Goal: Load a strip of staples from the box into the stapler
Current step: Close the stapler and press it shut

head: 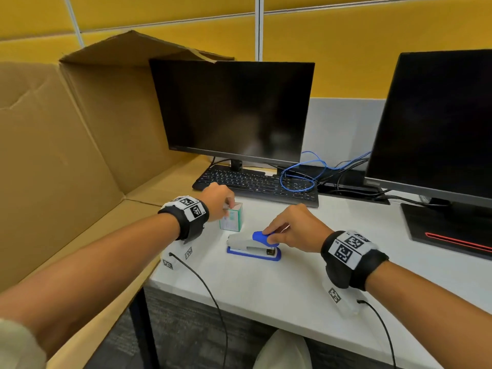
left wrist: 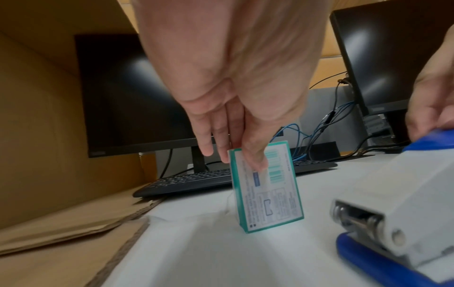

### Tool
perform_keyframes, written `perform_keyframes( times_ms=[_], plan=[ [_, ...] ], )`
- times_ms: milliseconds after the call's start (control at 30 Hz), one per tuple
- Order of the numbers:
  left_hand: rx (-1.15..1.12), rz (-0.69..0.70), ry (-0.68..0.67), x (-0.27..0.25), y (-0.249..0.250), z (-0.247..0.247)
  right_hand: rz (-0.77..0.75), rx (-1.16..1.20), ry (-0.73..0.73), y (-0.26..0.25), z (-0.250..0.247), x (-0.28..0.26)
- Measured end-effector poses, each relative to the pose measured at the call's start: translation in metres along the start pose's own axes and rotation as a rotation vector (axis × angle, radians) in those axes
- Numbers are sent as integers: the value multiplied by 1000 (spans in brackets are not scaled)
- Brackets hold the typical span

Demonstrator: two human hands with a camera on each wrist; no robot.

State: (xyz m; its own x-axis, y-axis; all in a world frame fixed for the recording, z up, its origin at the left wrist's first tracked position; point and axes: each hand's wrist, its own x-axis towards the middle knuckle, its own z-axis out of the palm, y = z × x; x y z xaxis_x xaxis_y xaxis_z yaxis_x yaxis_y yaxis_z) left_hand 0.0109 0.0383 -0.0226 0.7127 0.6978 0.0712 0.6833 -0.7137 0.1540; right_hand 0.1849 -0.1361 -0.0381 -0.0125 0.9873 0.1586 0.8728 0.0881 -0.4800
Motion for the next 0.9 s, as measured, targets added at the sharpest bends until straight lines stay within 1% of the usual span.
perform_keyframes(
  times_ms=[67, 200, 433, 767, 900],
  plan=[
    [-5, -15, -1, 0, -9, -3, -11, -7, -3, -8, 8, 11],
    [-37, -1, 12, 1, -17, -4, -14, -19, -4, -22, 19, 27],
    [-64, 15, 16, 2, -19, -7, -13, -35, -14, -40, 30, 49],
    [-79, -4, 6, 3, -21, -6, 9, -49, -30, -46, 31, 52],
    [-52, -10, 1, 4, -22, -4, 9, -48, -25, -48, 30, 51]
  ],
)
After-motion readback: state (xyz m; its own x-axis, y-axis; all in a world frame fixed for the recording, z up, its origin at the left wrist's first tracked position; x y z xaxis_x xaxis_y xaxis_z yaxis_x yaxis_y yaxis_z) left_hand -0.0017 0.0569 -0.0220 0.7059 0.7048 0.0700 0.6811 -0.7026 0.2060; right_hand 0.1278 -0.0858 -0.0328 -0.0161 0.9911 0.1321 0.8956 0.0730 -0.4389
